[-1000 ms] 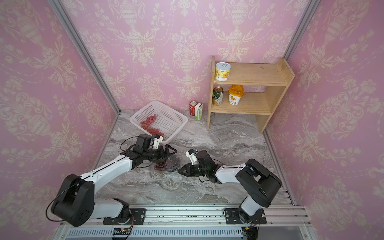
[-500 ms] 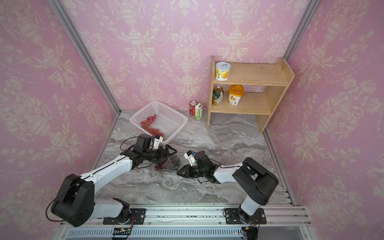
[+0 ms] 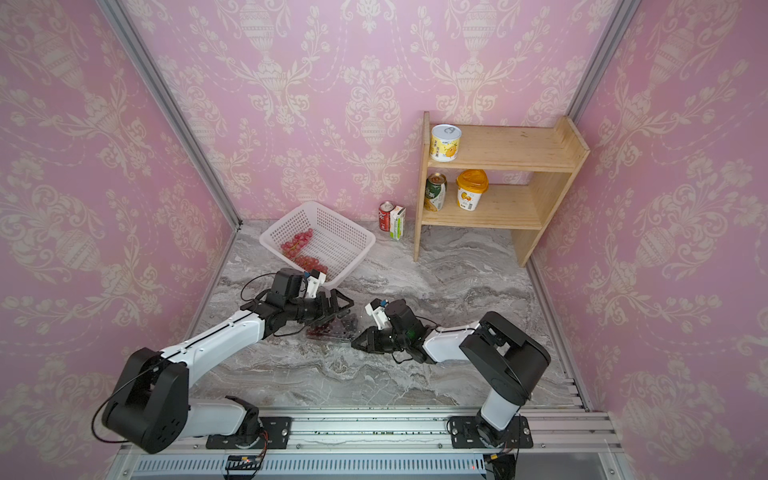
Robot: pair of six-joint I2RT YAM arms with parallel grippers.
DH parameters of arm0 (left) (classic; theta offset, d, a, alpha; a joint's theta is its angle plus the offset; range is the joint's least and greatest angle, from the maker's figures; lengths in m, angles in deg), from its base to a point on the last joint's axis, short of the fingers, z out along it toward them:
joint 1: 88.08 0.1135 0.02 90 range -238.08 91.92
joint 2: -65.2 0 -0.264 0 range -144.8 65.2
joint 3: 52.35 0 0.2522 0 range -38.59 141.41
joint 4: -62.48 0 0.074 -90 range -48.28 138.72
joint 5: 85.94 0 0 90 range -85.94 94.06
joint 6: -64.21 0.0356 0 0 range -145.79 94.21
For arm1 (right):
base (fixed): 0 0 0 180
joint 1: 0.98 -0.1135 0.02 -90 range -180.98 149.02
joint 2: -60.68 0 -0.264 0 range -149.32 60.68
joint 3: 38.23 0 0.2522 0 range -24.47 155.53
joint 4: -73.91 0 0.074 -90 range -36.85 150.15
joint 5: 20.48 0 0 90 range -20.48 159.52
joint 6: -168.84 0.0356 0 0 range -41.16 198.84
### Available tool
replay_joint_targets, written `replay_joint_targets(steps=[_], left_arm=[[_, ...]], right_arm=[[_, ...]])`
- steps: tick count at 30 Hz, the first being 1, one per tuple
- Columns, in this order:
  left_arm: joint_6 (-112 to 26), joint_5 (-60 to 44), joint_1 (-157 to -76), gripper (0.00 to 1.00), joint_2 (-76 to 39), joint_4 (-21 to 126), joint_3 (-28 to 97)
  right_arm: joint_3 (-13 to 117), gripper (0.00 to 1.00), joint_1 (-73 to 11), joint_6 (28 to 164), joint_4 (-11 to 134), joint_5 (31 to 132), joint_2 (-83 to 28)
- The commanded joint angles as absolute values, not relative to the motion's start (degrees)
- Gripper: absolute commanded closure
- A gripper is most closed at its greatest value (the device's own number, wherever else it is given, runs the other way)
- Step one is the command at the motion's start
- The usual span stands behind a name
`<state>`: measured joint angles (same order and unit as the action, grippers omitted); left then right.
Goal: Pack grapes into containers
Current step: Close the packing box at the center of the board.
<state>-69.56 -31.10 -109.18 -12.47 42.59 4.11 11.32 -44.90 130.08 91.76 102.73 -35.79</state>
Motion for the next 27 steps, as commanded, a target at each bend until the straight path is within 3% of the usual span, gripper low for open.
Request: replay_joint_targets(steps=[1,27], left_arm=[[-67.72,-29.56,-108.57,0.01,-12.31,40.05,3.88],[-67.37,-29.86,-107.72,0.01,-12.24,40.2,1.75]], right_arm=[[12.62,0.8,-45.19,129.9,90.56,102.13,-36.98],[16.58,0.87,-45.12,130.08,87.75,102.57,-42.67]])
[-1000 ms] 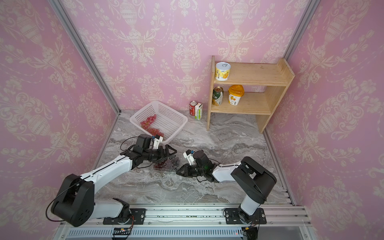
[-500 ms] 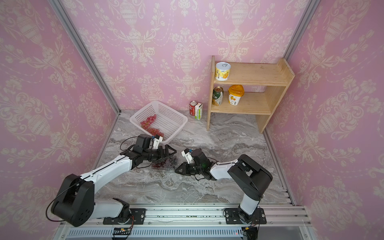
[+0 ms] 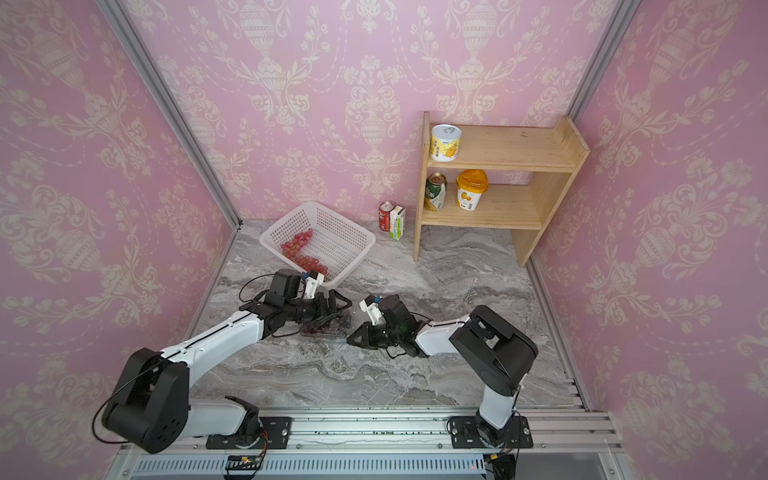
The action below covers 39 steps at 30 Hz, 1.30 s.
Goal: Pack grapes into containers
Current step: Close the packing box at the center of the board.
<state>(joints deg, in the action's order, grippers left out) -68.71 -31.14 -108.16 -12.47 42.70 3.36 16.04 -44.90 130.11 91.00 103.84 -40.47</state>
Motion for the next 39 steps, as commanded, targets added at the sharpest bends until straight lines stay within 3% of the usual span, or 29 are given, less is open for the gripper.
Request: replay_joint_targets(steps=[1,9,15,21,23,29,35,39], left_arm=[[-67.37,-29.89,-107.69,0.01,-12.28,40.27,1.67],[-66.94,-29.7,-107.43,0.01,-11.0,39.08,2.78],[-63.14,-26.81,-107.17,0.01,-5.57,32.5,9.46],[-61.12,-22.97,-103.07,0.01,0.0,24.78,12.6],[-64.33,-24.88,-99.38,0.01,1.47,25.72,9.45],[-75.68,-31.41,-89.94,0.01,5.98,33.22,-4.76],[-78.88,-33.56,-83.92,0.01,12.32,29.78,-11.04],[-78.97,-33.87,-81.34,0.01,16.89,25.75,-12.5]], right_arm=[[16.74,0.87,-45.1,130.04,87.61,102.61,-42.91],[15.98,0.89,-45.1,129.89,88.69,102.82,-41.5],[17.03,0.78,-45.15,126.76,82.16,101.14,-36.53],[18.29,0.57,-44.71,124.09,74.5,98.38,-33.63],[19.35,0.43,-44.62,122.73,70.66,96.66,-31.84],[28.91,0.17,-44.69,114.15,54.44,91.31,-26.42],[44.69,0.04,-44.61,108.43,45.06,88.58,-31.41],[53.15,0.03,-44.68,107.71,42.36,89.27,-38.47]])
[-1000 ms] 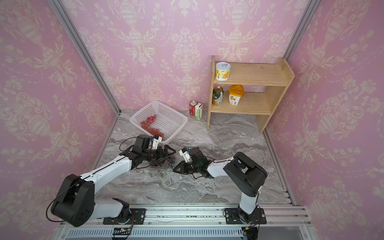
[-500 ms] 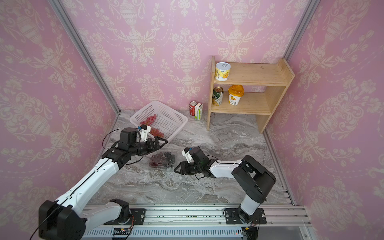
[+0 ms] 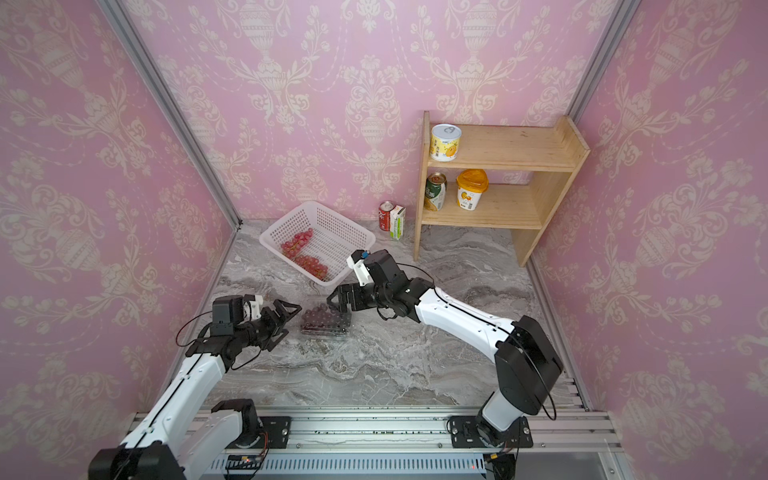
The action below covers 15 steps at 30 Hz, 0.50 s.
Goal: Pack grapes into containers
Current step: Close the packing box at the center of the board.
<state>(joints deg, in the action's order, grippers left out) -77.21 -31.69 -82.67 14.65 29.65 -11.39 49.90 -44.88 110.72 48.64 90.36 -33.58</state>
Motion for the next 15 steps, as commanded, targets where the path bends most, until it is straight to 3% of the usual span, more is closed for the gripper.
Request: replay_joint_targets(steps=[1,6,15], left_arm=[[-78.79,-34.36,-81.31,0.01,17.45,25.83,-12.18],[-78.74,-35.2,-81.16,0.03,16.84,23.36,-12.01],[-91.01,-37.51,-80.87,0.14,16.19,40.52,-23.62]], right_arm=[[54.9,0.03,-44.79,107.57,42.14,89.74,-40.18],[60.64,0.02,-45.62,108.16,40.66,92.99,-46.95],[65.84,0.02,-47.4,105.74,37.35,91.58,-51.28]])
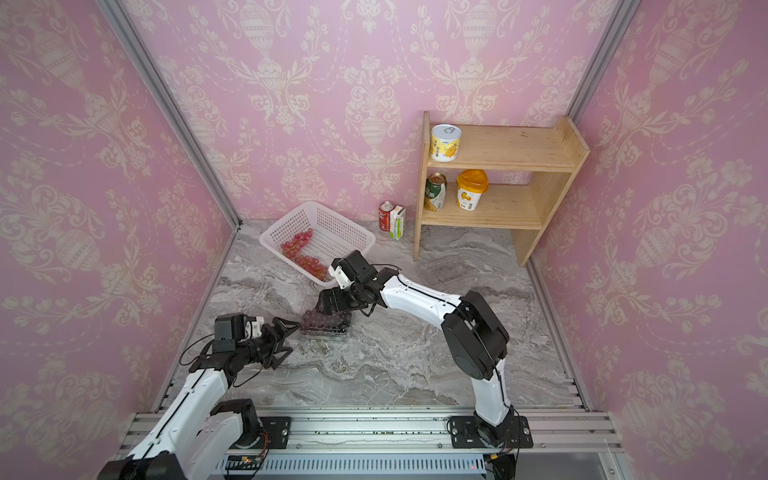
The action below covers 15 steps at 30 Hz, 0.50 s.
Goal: Pack grapes into containers
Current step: Close the packing box at the center of the board.
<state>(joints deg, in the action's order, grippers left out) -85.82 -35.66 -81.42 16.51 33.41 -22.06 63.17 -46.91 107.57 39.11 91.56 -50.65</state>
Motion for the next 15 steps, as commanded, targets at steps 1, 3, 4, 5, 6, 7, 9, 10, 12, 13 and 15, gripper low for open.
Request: replay_joint_targets(steps=[1,3,4,5,6,7,9,10,12,13,15], left_arm=[[-91.85,-37.68,-80.83,0.17,15.71,42.3,-24.4],[-92.24,-37.69,-80.71,0.22,14.9,43.88,-24.8],[-92.47,-37.69,-80.62,0.22,14.72,44.84,-24.95],[-93.08,-37.77,-80.53,0.25,14.57,46.13,-25.43],[-93.52,-37.85,-80.29,0.31,14.36,47.18,-25.8],[-93.88,-37.99,-79.88,0.37,14.21,48.2,-26.17],[-94.26,-38.55,-78.96,0.4,13.74,50.09,-26.85],[-94.27,-38.87,-78.49,0.45,13.65,50.77,-27.03],[-94.54,-39.2,-77.65,0.49,13.57,52.17,-27.67],[-95.13,-39.35,-77.43,0.49,13.54,53.55,-28.13],[-95.2,-39.32,-77.27,0.56,13.11,54.26,-28.26]], right_arm=[[65.88,0.02,-47.4,105.73,37.38,91.34,-51.37],[66.13,0.02,-47.43,105.41,37.06,90.99,-51.38],[66.32,0.02,-47.52,105.09,36.64,90.64,-51.38],[66.56,0.02,-47.6,104.75,36.07,90.23,-51.38],[66.75,0.03,-47.63,104.44,35.69,89.96,-51.38],[66.68,0.03,-47.69,104.33,35.5,90.0,-51.34],[66.33,0.03,-47.69,104.33,35.78,90.09,-51.3],[66.16,0.03,-47.67,104.39,35.8,89.94,-51.3],[65.98,0.03,-47.65,104.38,36.03,89.93,-51.34],[65.97,0.03,-47.65,104.42,36.0,90.04,-51.47],[65.97,0.04,-47.65,104.5,36.19,90.18,-51.63]])
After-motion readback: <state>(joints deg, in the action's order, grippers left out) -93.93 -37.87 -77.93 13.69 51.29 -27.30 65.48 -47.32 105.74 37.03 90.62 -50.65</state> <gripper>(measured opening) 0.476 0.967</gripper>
